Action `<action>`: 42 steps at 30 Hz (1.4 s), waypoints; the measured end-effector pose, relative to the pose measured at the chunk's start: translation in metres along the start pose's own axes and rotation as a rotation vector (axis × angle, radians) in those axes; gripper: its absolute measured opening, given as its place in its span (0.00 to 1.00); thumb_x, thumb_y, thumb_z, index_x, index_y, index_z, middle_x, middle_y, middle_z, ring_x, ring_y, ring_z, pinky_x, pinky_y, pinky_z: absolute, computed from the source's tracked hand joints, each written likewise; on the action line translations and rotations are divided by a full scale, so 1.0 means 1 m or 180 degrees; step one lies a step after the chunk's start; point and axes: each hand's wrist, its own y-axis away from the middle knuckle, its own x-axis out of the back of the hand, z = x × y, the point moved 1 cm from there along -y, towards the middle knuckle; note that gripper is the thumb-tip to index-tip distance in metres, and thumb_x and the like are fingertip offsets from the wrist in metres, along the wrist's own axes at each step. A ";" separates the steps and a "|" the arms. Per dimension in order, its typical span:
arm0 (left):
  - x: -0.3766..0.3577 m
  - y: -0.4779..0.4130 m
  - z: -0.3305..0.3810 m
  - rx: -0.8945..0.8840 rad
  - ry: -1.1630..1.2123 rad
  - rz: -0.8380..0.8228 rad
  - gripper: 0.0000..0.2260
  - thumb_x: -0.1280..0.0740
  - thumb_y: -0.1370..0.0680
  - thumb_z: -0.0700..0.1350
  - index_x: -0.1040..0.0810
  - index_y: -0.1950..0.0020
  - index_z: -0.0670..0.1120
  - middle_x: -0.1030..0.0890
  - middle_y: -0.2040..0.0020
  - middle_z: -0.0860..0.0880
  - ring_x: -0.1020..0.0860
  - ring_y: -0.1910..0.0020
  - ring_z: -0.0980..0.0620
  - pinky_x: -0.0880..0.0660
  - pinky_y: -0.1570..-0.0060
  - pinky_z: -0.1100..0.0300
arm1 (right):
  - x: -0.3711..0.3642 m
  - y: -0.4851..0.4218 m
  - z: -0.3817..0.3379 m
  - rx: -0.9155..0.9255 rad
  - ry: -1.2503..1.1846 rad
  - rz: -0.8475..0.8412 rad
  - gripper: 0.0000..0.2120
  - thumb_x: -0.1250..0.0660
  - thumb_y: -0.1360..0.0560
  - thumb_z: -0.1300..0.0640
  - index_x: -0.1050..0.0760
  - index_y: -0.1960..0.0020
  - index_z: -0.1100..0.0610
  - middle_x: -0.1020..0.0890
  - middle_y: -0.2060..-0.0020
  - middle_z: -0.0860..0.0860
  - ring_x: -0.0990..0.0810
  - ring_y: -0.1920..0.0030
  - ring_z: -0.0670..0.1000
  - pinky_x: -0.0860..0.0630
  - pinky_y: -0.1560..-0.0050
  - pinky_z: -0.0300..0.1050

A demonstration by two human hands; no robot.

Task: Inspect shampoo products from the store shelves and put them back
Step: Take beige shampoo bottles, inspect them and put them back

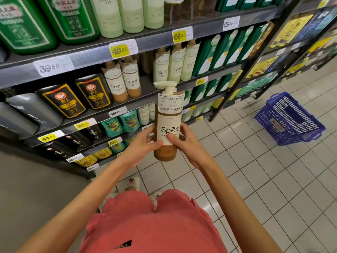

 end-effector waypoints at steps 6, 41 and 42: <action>-0.006 -0.004 -0.001 -0.0594 -0.0471 0.0147 0.26 0.28 0.31 0.38 0.30 0.38 0.58 0.25 0.39 0.55 0.27 0.37 0.59 0.27 0.39 0.58 | 0.008 0.017 0.005 0.0624 -0.0110 -0.0002 0.40 0.26 0.34 0.45 0.39 0.30 0.58 0.27 0.35 0.51 0.30 0.32 0.48 0.28 0.36 0.44; 0.026 -0.014 0.021 0.0516 -0.0028 0.0556 0.17 0.37 0.23 0.37 0.30 0.34 0.40 0.23 0.40 0.43 0.23 0.44 0.52 0.23 0.52 0.65 | -0.037 -0.055 -0.003 -0.0266 0.0413 0.0514 0.24 0.32 0.26 0.48 0.32 0.35 0.56 0.21 0.43 0.51 0.20 0.46 0.47 0.22 0.43 0.47; 0.032 -0.019 0.021 0.0481 -0.0021 0.0585 0.17 0.37 0.23 0.36 0.30 0.34 0.41 0.23 0.39 0.44 0.23 0.45 0.54 0.24 0.54 0.68 | -0.041 -0.064 -0.004 -0.0282 0.0438 0.0524 0.25 0.31 0.26 0.49 0.33 0.35 0.57 0.22 0.43 0.52 0.21 0.45 0.47 0.22 0.43 0.47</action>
